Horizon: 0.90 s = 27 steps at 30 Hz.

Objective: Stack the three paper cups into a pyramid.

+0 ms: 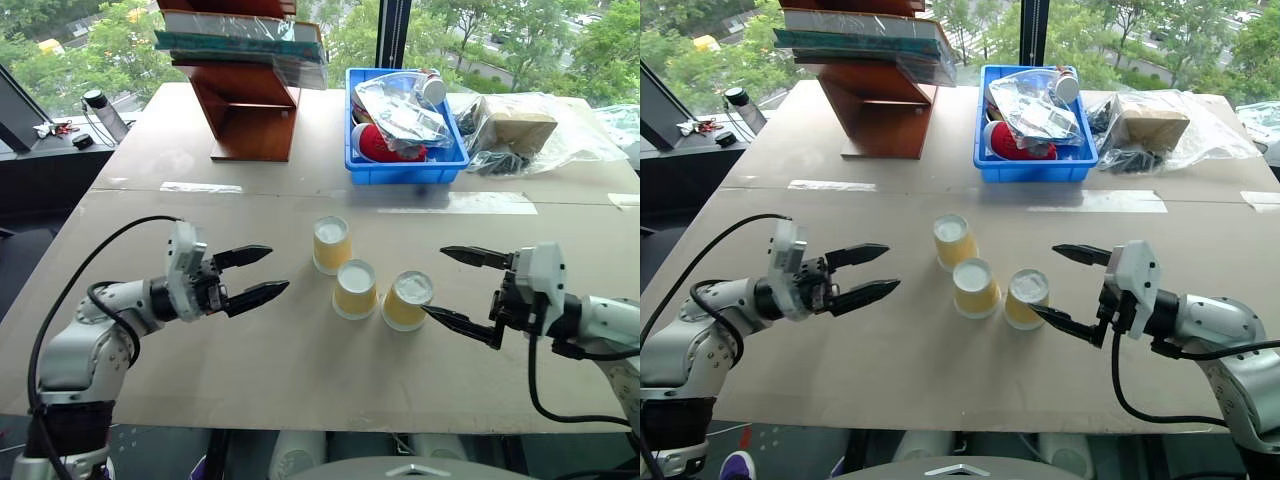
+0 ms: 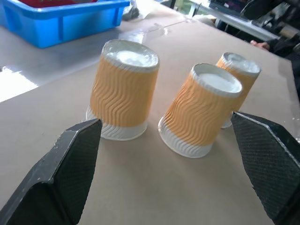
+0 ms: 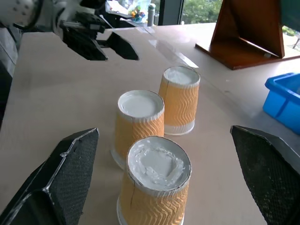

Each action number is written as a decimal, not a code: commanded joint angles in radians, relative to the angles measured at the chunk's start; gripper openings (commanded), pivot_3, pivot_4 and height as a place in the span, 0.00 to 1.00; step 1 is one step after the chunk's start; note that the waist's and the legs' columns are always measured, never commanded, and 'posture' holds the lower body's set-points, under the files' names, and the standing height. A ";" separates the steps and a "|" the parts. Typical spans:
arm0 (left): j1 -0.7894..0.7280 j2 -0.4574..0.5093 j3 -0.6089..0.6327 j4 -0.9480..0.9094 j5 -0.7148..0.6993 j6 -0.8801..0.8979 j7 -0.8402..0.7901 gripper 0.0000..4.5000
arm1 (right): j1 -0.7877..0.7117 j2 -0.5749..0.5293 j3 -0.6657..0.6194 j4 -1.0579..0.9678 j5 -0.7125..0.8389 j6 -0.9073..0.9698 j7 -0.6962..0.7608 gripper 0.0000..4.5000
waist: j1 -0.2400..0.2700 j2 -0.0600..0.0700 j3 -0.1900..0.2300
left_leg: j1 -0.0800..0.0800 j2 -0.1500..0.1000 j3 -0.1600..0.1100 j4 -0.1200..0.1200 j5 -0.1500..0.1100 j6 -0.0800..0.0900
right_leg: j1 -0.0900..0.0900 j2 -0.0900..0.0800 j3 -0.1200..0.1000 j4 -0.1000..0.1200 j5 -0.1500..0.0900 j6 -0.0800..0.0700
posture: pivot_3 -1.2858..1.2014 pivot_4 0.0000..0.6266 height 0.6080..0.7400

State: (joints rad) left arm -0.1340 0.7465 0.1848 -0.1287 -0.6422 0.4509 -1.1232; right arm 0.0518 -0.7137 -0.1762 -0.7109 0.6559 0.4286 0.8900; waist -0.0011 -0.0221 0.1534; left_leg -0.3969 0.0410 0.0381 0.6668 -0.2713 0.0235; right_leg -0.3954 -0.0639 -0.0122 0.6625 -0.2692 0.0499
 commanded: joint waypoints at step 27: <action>-0.058 0.131 -0.027 0.036 -0.078 -0.001 -0.437 1.00 | -0.011 0.026 0.234 0.066 -0.230 0.033 -0.194 0.99 | -0.006 0.000 0.001 | -0.001 0.000 -0.004 0.002 0.000 0.000 | 0.000 0.001 -0.001 0.000 0.000 0.000 | 0.52 0.24 1.00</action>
State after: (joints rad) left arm -0.1997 0.8625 0.1231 -0.0425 -0.6832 0.4499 -1.5266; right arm 0.0488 -0.6915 0.0594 -0.6395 0.4342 0.4770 0.6929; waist -0.0069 -0.0220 0.1542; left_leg -0.3976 0.0404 0.0339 0.6687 -0.2712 0.0234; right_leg -0.3948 -0.0637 -0.0128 0.6626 -0.2693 0.0499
